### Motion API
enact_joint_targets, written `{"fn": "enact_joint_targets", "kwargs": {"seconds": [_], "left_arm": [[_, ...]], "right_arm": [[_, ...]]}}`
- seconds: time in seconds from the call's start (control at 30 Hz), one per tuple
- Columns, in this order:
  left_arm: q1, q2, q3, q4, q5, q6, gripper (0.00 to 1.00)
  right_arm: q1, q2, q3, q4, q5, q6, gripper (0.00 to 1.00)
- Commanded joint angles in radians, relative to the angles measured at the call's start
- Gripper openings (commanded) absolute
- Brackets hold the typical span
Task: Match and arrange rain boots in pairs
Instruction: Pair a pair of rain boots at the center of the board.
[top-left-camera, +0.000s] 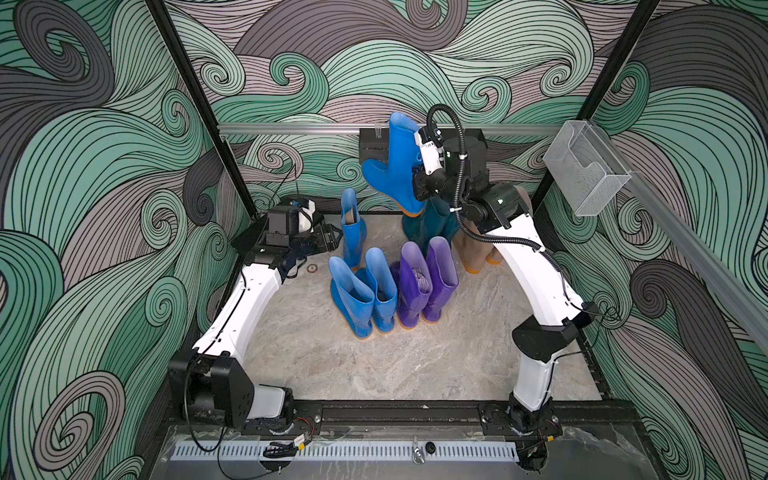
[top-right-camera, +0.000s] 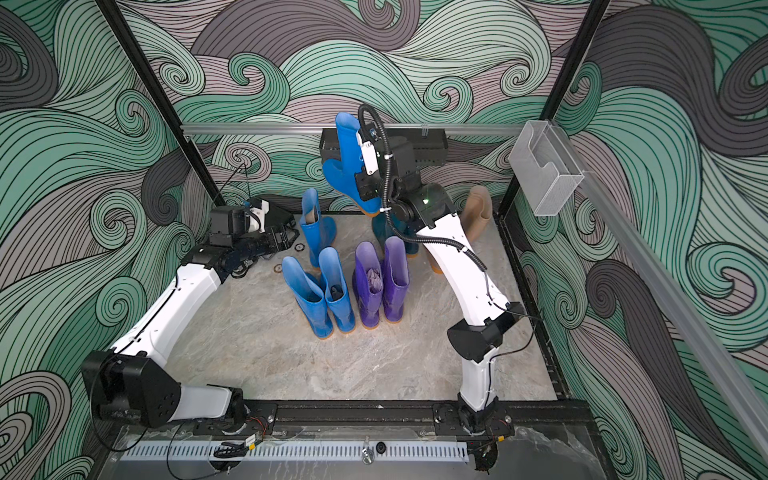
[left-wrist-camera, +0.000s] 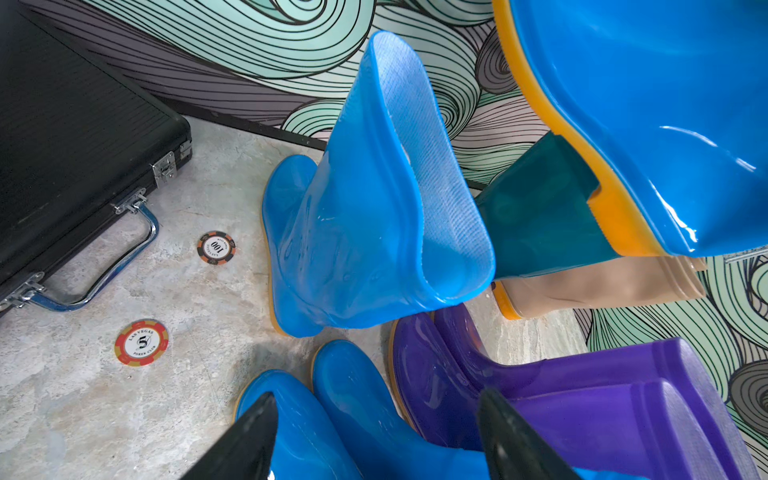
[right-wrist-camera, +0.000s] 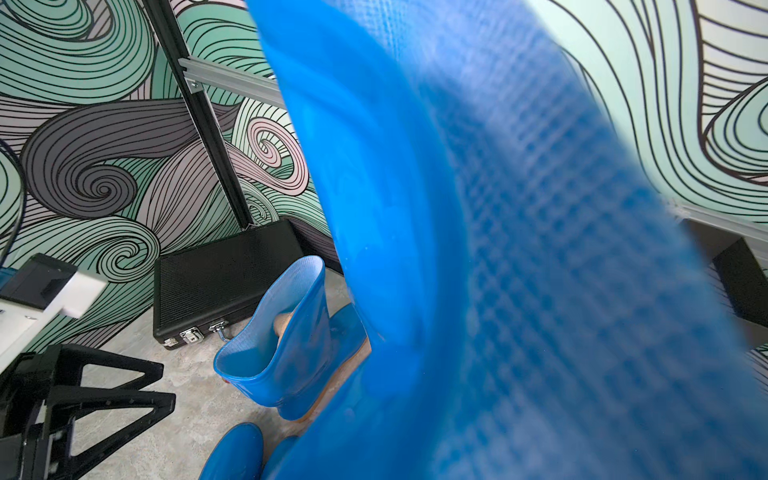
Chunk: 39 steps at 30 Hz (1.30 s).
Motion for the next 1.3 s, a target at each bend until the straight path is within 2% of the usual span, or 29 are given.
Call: {"fn": "enact_joint_targets", "kwargs": {"seconds": [0.0, 0.13, 0.37, 0.7, 1.1, 1.27], "left_arm": [[-0.008, 0.012, -0.001, 0.007, -0.005, 0.019, 0.77], [-0.008, 0.019, -0.006, 0.001, -0.013, 0.028, 0.77], [-0.008, 0.035, 0.001, -0.005, -0.008, 0.021, 0.77], [-0.008, 0.038, -0.007, 0.000, -0.013, 0.017, 0.77], [-0.008, 0.045, -0.009, 0.000, -0.004, 0.001, 0.77], [-0.007, 0.045, -0.009, 0.000, -0.002, -0.002, 0.77]], "right_arm": [[0.010, -0.049, -0.065, 0.173, -0.031, 0.013, 0.00], [0.021, -0.120, -0.191, 0.239, -0.019, 0.022, 0.00], [0.028, -0.114, -0.212, 0.204, 0.017, 0.043, 0.00], [0.076, -0.205, -0.327, 0.239, 0.049, 0.044, 0.00], [0.094, -0.257, -0.417, 0.251, 0.111, 0.064, 0.00], [0.081, -0.209, -0.366, 0.250, 0.170, 0.091, 0.00]]}}
